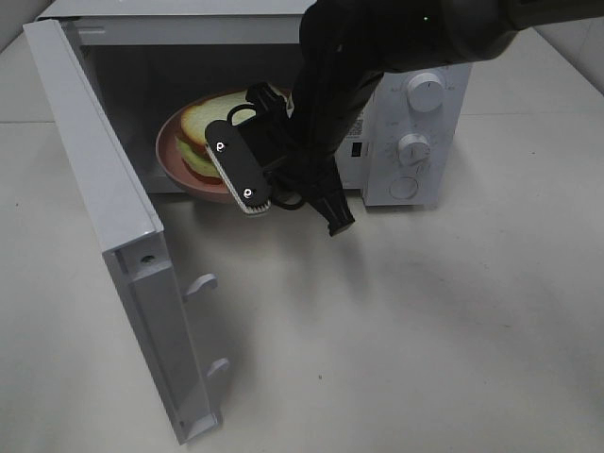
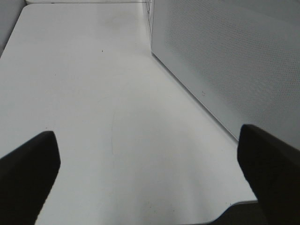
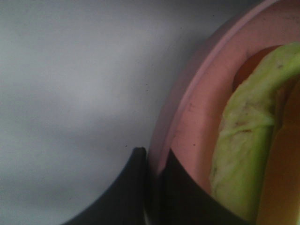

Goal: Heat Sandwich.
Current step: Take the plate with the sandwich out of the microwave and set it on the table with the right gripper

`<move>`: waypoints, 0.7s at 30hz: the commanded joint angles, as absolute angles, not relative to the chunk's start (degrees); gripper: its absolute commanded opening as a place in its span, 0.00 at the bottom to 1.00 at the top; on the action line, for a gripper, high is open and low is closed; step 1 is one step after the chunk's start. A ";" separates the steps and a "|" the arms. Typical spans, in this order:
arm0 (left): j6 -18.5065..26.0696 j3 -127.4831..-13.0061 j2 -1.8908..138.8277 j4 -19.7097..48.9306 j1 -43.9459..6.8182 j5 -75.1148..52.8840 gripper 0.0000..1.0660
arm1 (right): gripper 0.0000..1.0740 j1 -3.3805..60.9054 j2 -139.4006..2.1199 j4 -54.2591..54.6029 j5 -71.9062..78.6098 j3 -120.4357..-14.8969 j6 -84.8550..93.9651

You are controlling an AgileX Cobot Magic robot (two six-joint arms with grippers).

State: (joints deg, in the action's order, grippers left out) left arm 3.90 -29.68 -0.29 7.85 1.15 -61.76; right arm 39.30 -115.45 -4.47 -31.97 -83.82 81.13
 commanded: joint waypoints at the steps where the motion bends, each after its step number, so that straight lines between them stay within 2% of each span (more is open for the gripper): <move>1: 3.67 -29.62 -1.20 8.19 1.43 -61.48 0.92 | 0.00 39.48 -111.38 -4.30 -28.76 -79.47 83.19; 21: 3.67 -29.62 -1.20 8.19 1.43 -61.48 0.92 | 0.00 39.48 -93.45 -4.30 -23.43 -57.18 83.14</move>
